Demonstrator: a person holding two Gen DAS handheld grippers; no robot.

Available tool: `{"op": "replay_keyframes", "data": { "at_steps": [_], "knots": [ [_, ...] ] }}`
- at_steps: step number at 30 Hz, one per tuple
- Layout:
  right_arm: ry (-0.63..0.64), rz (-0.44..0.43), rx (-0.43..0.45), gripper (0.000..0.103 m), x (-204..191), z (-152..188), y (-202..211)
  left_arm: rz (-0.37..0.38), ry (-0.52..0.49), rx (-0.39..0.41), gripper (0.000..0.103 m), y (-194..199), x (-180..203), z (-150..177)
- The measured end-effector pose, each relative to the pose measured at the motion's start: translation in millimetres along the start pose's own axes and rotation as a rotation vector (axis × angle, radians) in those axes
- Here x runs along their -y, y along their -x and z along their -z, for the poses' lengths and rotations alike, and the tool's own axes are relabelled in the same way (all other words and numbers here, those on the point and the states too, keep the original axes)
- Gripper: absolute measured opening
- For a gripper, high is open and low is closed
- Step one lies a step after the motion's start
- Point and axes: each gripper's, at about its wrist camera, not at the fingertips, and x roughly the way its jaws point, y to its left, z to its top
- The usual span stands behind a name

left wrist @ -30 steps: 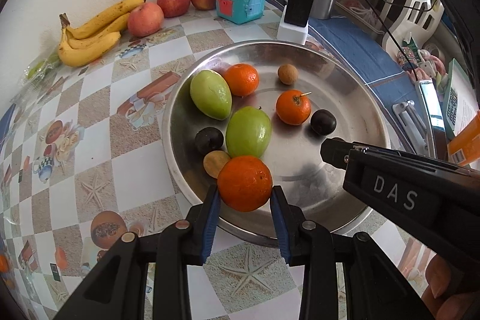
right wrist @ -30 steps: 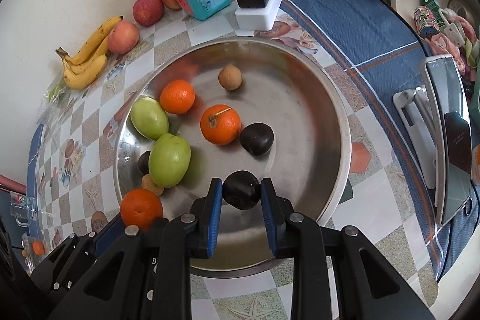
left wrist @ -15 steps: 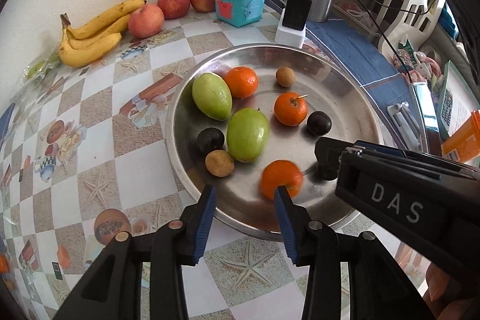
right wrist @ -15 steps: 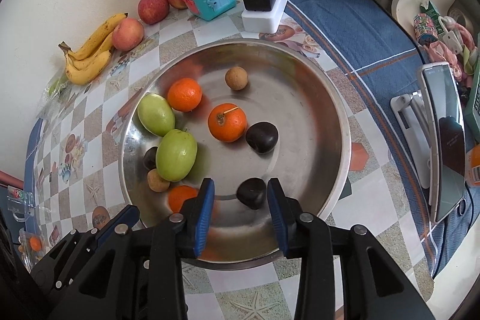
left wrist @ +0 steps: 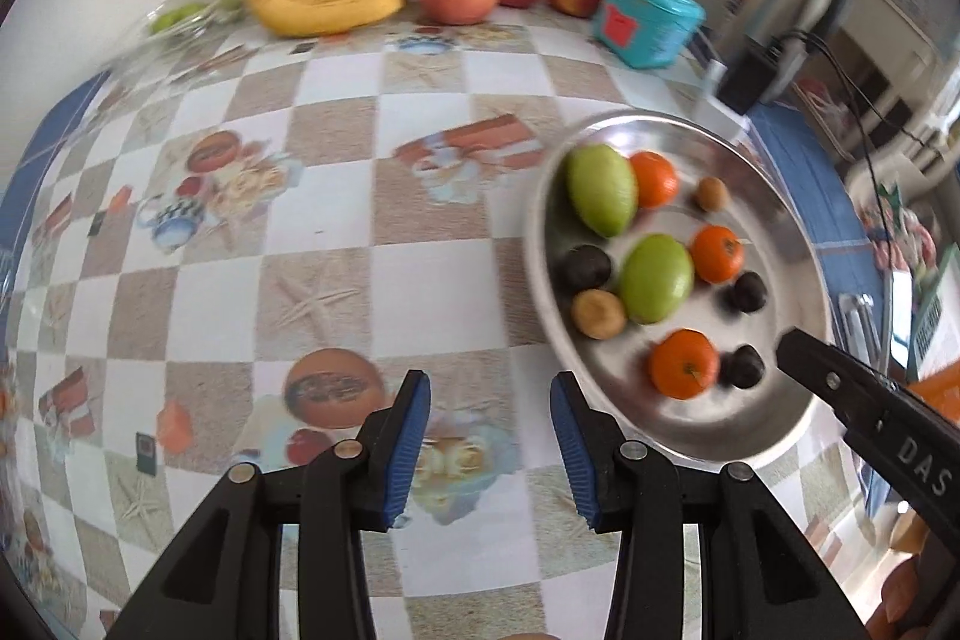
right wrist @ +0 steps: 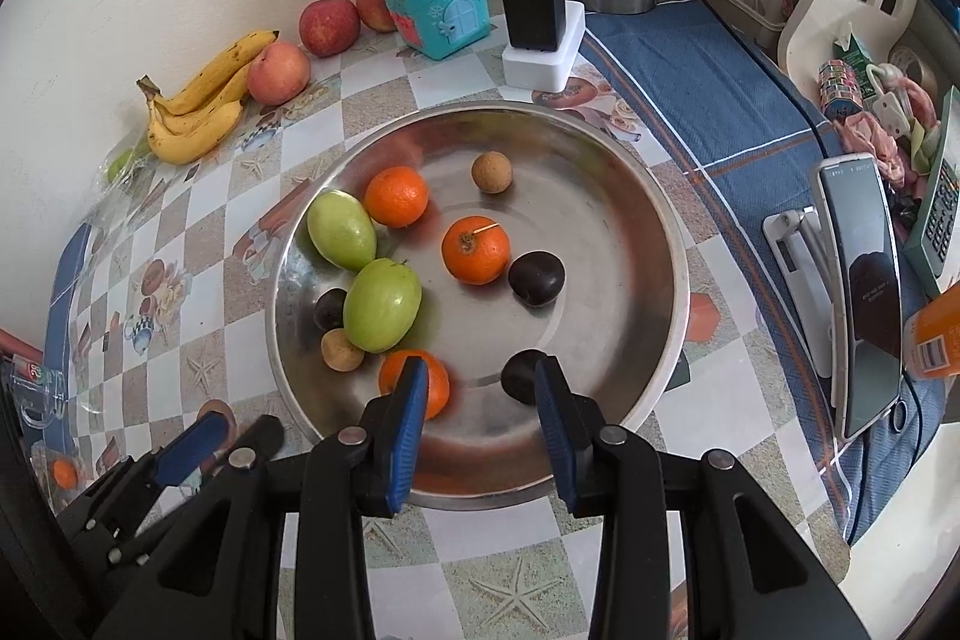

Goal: Organize fruits
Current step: 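Withdraw both tools from the bowl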

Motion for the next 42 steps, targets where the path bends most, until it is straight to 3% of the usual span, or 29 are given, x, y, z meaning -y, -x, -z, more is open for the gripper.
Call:
{"op": "replay_keyframes", "data": {
  "at_steps": [3,7,11,20,22,23,24,27,30,37,42],
  "knots": [
    [0.017,0.006,0.002,0.038,-5,2,2,-0.03,0.07,0.009,0.06,4,-22,-2],
    [0.045,0.012,0.009,0.038,-14,3,5,-0.071,0.149,0.028,0.062,13,-48,-5],
    [0.077,0.01,0.017,0.038,-24,6,9,-0.113,0.206,0.036,0.078,19,-68,-5],
    [0.122,0.009,0.024,0.038,-41,11,11,-0.178,0.247,0.021,0.103,19,-89,-1],
    [0.123,0.007,0.021,0.049,-43,13,8,-0.193,0.252,0.019,0.103,18,-92,0],
    [0.119,0.002,0.02,0.062,-43,13,6,-0.198,0.256,0.017,0.103,16,-94,1],
    [0.113,-0.01,0.02,0.068,-43,14,4,-0.2,0.26,0.013,0.103,14,-96,2],
    [0.102,-0.061,0.01,0.075,-44,15,-4,-0.201,0.279,0.006,0.103,9,-103,5],
    [0.124,-0.037,0.006,0.087,-49,18,-13,-0.228,0.284,0.008,0.103,5,-108,8],
    [0.13,-0.029,0.018,0.087,-50,26,-18,-0.256,0.314,-0.005,0.103,-4,-120,16],
    [0.144,-0.028,0.023,0.087,-51,32,-16,-0.335,0.282,-0.03,0.103,-7,-118,21]
  ]
}}
